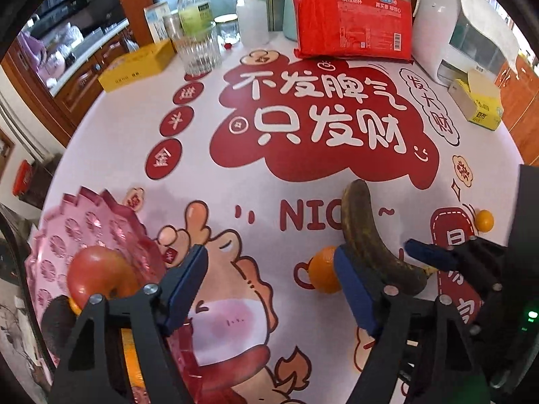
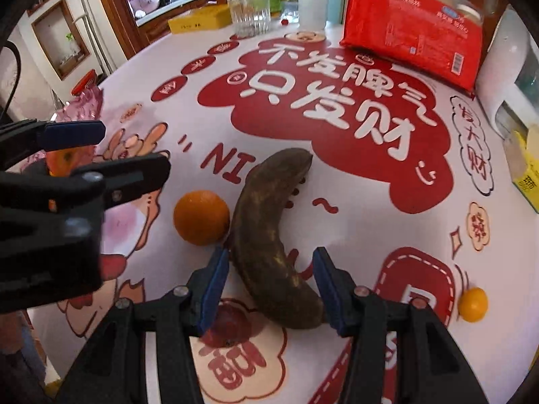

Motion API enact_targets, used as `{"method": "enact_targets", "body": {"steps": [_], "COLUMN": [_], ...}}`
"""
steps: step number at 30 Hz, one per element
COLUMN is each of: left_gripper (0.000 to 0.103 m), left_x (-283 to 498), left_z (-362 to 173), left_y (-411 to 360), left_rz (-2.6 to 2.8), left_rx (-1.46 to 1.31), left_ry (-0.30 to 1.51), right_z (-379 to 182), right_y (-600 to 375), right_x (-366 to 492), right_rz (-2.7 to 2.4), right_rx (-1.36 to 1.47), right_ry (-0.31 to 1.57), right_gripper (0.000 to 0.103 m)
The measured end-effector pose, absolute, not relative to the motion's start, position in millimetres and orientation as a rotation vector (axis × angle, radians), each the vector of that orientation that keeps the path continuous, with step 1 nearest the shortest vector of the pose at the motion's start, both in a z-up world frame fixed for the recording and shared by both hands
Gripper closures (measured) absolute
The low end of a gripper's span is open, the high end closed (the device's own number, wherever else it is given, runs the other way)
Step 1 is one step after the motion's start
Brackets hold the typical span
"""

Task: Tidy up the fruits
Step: 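Grasp an orange with the left tool while the right tool grasps the brown banana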

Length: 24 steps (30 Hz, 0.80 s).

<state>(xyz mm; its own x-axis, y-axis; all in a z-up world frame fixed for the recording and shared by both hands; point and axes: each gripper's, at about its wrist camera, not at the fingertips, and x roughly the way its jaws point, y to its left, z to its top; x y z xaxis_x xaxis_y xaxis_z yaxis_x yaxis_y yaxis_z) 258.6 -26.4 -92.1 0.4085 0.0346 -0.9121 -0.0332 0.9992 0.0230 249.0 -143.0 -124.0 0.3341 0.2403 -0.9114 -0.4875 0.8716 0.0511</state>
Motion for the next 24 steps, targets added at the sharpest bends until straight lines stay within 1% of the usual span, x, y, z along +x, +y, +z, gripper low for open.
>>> {"method": "enact_targets", "body": {"steps": [3,6,7,8,12,19,24], "left_gripper": [0.029,0.029,0.029,0.029,0.029,0.029,0.035], "left_x": [259.6,260.7,261.3,261.6,262.3,264.1,260.4], "left_z": [-95.6,-99.5,-100.5,-101.6,-105.5,-118.2,-125.8], "left_y": [-26.1,-27.5,-28.3,-29.3,-34.6,-43.0,-54.9], "left_rz": [0.039,0.03,0.027,0.023,0.011,-0.007,0.002], "left_rx": [-0.008,-0.022,-0.028,-0.032,-0.042,-0.066,-0.017], "left_ry": [1.154,1.158,1.161,1.163,1.168,1.185,1.166], "right_z": [-132.0,-134.7,-134.7,-134.5,-133.5,-128.9,-129.3], "right_y": [-141.9,-141.0,-140.4,-139.9,-141.8,-173.6,-191.4], "right_x": [254.5,258.6,258.7,258.6,255.8,247.6,243.2], "right_rz": [0.495,0.51,0.516,0.525,0.519,0.419,0.353], "right_rx": [-0.226,-0.201,-0.197,-0.192,-0.179,-0.108,-0.086], "right_ry": [1.145,1.132,1.12,1.115,1.089,1.07,1.067], "right_gripper": [0.052,0.055,0.057,0.063,0.067,0.069,0.069]}}
